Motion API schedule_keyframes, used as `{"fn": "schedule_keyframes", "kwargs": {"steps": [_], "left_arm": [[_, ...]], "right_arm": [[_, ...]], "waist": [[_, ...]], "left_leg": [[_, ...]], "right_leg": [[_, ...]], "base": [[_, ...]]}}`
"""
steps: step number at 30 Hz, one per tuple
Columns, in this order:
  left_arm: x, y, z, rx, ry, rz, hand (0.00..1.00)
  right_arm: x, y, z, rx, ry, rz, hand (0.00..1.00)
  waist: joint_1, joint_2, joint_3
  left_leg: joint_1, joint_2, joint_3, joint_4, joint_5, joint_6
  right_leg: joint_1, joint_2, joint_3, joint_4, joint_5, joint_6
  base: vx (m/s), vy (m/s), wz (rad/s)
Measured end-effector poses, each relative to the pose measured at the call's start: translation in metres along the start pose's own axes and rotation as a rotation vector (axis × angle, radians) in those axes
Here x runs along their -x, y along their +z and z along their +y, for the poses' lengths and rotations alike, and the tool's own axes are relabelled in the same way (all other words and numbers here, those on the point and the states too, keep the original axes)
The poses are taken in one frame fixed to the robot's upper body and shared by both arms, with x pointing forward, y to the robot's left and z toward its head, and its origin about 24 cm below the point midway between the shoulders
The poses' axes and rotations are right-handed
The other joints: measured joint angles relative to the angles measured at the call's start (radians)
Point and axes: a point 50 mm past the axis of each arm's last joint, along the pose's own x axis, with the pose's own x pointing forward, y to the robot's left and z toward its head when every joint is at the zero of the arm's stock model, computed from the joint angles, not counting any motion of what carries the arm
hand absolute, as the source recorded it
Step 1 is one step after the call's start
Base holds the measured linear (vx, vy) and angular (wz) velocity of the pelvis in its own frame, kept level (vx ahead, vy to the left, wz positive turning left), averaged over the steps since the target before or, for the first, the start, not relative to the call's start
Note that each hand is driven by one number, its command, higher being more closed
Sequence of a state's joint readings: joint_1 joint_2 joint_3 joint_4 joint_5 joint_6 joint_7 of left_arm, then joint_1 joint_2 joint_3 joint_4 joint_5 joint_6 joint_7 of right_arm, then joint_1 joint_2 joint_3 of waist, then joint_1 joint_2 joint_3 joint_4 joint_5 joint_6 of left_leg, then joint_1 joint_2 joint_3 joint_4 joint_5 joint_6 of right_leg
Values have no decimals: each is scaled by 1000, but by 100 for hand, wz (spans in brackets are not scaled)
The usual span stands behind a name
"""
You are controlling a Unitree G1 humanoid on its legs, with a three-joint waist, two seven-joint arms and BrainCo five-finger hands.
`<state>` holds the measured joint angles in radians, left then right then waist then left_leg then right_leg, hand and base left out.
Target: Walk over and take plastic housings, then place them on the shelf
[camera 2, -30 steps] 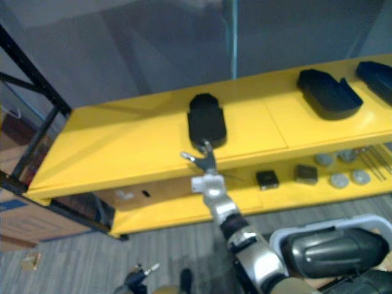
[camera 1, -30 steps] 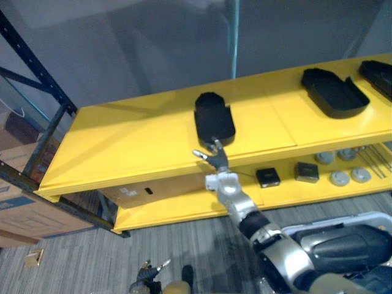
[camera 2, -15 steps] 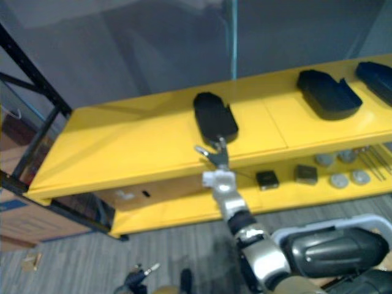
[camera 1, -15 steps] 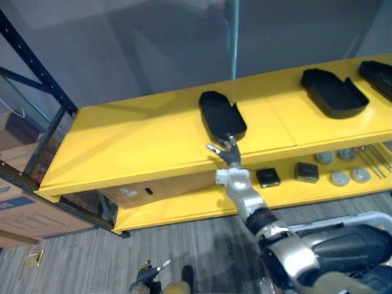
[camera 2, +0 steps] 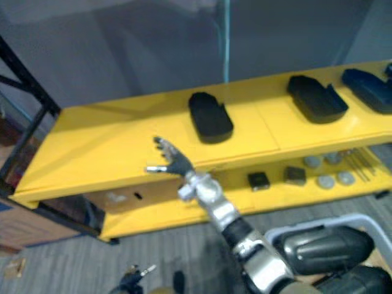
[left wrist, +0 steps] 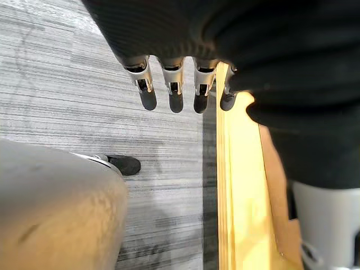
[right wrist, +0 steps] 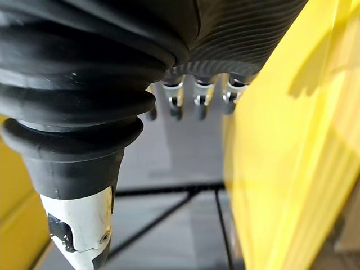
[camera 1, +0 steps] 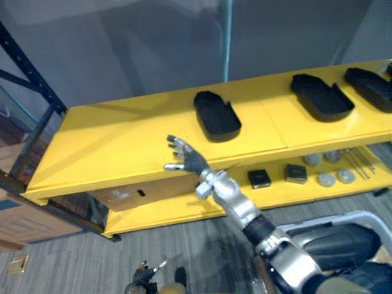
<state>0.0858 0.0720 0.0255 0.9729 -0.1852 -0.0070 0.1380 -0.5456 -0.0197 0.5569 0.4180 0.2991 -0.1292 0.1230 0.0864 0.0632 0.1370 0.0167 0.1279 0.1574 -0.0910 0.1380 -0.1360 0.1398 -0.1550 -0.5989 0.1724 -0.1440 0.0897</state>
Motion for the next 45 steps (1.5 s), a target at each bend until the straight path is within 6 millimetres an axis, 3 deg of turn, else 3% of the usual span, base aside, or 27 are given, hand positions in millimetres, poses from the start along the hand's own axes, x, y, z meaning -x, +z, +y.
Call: {"fn": "schedule_keyframes", "kwargs": {"steps": [5,9,13,19,23,27,33,39,45], "left_arm": [[0,-2,3,6,21,5,0],[0,-5,10,8,62,18,0],[1,-9,18,-3,92,24,0],[4,-18,26,-12,109,48,0],[7,-28,29,-17,117,75,0],[9,-34,31,-24,120,109,0],[9,-36,30,-35,114,124,0],[10,-41,30,-38,103,136,0],[12,-45,27,-34,91,148,0]], "right_arm": [[25,10,-17,43,-223,-60,0],[71,12,-60,44,-594,-93,0],[116,11,-103,64,-861,-84,0],[140,12,-139,-2,-940,-103,0],[145,14,-163,7,-990,-102,0],[141,31,-194,62,-1009,-120,0],[141,43,-230,49,-1052,-91,0],[134,39,-242,-18,-1045,-47,0],[123,40,-249,-100,-1027,-23,0]], "waist": [[-16,-6,0],[-36,-18,5],[-63,-34,8],[-71,-37,8],[-71,-38,8],[-67,-38,8],[-38,-38,5],[-17,-35,6],[-10,-14,19]], "left_leg": [[-1,1,42,0,-22,21],[-1,-1,72,0,-23,26],[3,-3,82,0,-23,27],[18,3,98,0,-23,27],[18,3,94,0,-20,30],[11,-3,67,0,-12,34],[-8,-15,34,0,2,43],[-15,-32,-1,0,8,47],[-17,-37,-18,0,13,51]], "right_leg": [[-18,1,36,-9,7,-5],[-35,2,70,-15,22,-3],[-36,4,85,-17,23,-3],[-34,15,105,-19,25,-6],[-35,14,104,-20,30,-7],[-30,12,83,-30,39,-7],[-13,7,45,-50,53,0],[1,-1,18,-58,57,6],[8,-4,-1,-58,58,7]], "base": [[-42,38,-21],[25,29,-22],[48,3,-8],[8,-6,-9],[-31,10,1],[-29,7,11],[-20,15,20],[-6,18,16],[-14,8,8]]}}
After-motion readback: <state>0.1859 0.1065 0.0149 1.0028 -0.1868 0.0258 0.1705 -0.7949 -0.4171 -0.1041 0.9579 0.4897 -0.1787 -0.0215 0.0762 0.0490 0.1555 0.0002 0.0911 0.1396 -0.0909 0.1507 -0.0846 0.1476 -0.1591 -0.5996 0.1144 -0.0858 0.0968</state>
